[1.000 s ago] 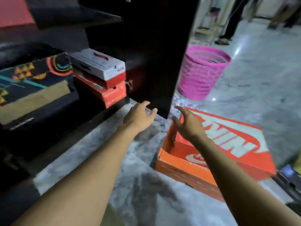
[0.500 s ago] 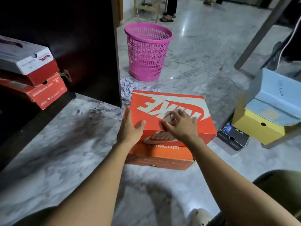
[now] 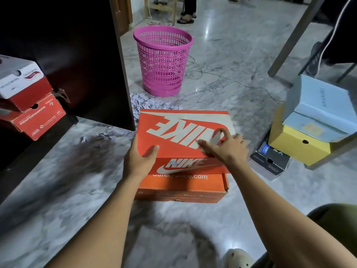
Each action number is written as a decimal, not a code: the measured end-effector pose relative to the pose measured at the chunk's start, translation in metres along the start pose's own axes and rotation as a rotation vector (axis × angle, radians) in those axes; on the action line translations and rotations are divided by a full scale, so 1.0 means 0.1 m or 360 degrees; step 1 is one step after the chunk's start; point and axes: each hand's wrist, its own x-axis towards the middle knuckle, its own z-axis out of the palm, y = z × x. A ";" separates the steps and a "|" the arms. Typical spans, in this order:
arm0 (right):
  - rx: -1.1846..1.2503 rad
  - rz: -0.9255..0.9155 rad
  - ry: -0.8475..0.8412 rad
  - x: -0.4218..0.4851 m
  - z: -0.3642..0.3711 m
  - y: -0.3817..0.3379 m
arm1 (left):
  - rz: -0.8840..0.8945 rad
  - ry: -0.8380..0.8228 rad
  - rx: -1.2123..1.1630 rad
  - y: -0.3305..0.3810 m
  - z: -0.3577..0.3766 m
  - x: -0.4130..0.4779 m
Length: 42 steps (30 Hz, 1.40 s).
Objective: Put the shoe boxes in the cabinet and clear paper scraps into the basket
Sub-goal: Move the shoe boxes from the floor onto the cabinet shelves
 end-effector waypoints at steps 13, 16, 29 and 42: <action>0.0347 -0.0236 -0.0189 -0.30 -0.08 0.09 | -0.0070 0.0074 -0.0043 -0.05 -0.40 0.06; 0.0395 -0.0390 -0.0280 -0.37 -0.11 -0.05 | -0.0072 0.0162 -0.0062 -0.05 -0.65 0.01; 0.0675 -0.0993 -0.0396 -0.61 -0.16 -1.08 | -0.0135 0.0672 0.0033 0.06 -2.04 -0.38; 0.1341 -0.1556 -0.0528 -1.13 -0.83 -2.92 | -0.0025 0.1544 0.0058 0.95 -3.69 -1.10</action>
